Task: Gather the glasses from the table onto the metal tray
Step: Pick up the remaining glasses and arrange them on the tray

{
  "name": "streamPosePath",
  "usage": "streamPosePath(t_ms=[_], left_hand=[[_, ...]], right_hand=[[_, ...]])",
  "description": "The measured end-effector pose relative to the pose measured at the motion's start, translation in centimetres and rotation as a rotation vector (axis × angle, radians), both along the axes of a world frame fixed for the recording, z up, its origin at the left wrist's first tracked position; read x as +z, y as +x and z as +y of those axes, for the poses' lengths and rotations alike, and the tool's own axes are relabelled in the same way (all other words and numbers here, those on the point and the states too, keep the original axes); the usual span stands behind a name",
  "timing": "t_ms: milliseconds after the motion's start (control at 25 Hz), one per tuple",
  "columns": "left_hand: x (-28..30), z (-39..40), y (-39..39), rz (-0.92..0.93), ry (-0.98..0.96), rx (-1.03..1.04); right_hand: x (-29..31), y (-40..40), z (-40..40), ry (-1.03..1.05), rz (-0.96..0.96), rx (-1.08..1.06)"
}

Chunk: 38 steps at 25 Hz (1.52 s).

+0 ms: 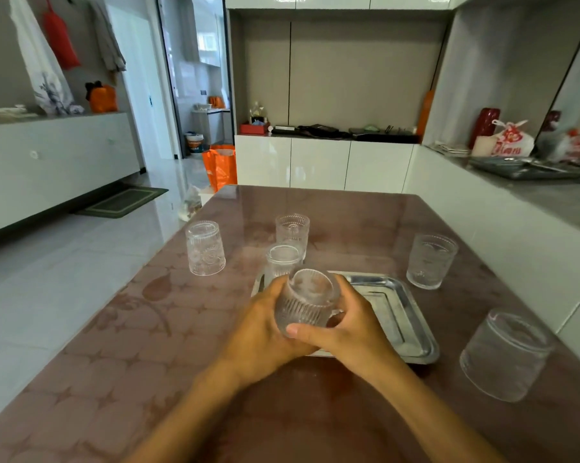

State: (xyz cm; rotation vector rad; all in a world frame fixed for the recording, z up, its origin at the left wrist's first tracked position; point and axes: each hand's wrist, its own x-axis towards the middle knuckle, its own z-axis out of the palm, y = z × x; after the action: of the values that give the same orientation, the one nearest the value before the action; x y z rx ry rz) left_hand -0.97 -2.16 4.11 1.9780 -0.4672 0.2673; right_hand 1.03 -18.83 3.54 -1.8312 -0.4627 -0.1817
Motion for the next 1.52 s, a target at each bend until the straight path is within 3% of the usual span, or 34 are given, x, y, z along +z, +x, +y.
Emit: streamPosePath(t_ms=[80, 160, 240, 280, 360, 800, 1000, 1080, 1160, 1240, 1280, 1400, 1520], left_hand=[[-0.6, 1.2, 1.0, 0.097, 0.028, 0.009], [-1.8, 3.4, 2.0, 0.181, 0.001, 0.263], [-2.8, 4.9, 3.2, 0.258, 0.234, 0.576], [-3.1, 5.0, 3.7, 0.283, 0.359, 0.629], [-3.5, 4.6, 4.4, 0.279, 0.445, 0.605], [-4.1, 4.9, 4.6, 0.174, 0.496, 0.554], [-3.6, 4.6, 4.0, 0.154, 0.510, 0.563], [-3.5, 4.6, 3.9, 0.167, 0.512, 0.536], [-3.4, 4.8, 3.6, 0.177, 0.512, 0.517], [-3.0, 4.3, 3.3, 0.187, 0.500, 0.486], [-2.8, 4.2, 3.1, 0.184, 0.489, 0.470], [-2.3, 3.9, 2.6, 0.193, 0.480, 0.465], [-2.1, 3.9, 2.4, 0.205, 0.463, 0.460]], right_hand=[[0.0, 1.9, -1.5, 0.079, 0.065, -0.105], [0.6, 4.1, -3.2, 0.093, 0.136, -0.188], [0.7, 6.1, -4.2, -0.018, 0.134, -0.255], [0.5, 6.8, -4.2, -0.067, 0.119, -0.286], [-0.2, 7.9, -3.7, -0.093, 0.113, -0.303], [-1.8, 9.7, -1.9, -0.187, 0.100, -0.234], [-1.8, 5.9, -2.9, -0.163, 0.184, -0.238], [-1.7, 2.9, -4.5, -0.143, 0.070, -0.353], [-1.3, 0.0, -7.1, -0.204, -0.219, -0.544], [-0.7, -2.5, -10.6, -0.420, -0.469, -0.821], [-0.5, -3.4, -12.3, -0.526, -0.473, -0.929], [-0.9, -4.8, -15.5, -0.571, -0.092, -0.942], [-2.2, -4.7, -16.9, -0.354, -0.015, -0.885]])
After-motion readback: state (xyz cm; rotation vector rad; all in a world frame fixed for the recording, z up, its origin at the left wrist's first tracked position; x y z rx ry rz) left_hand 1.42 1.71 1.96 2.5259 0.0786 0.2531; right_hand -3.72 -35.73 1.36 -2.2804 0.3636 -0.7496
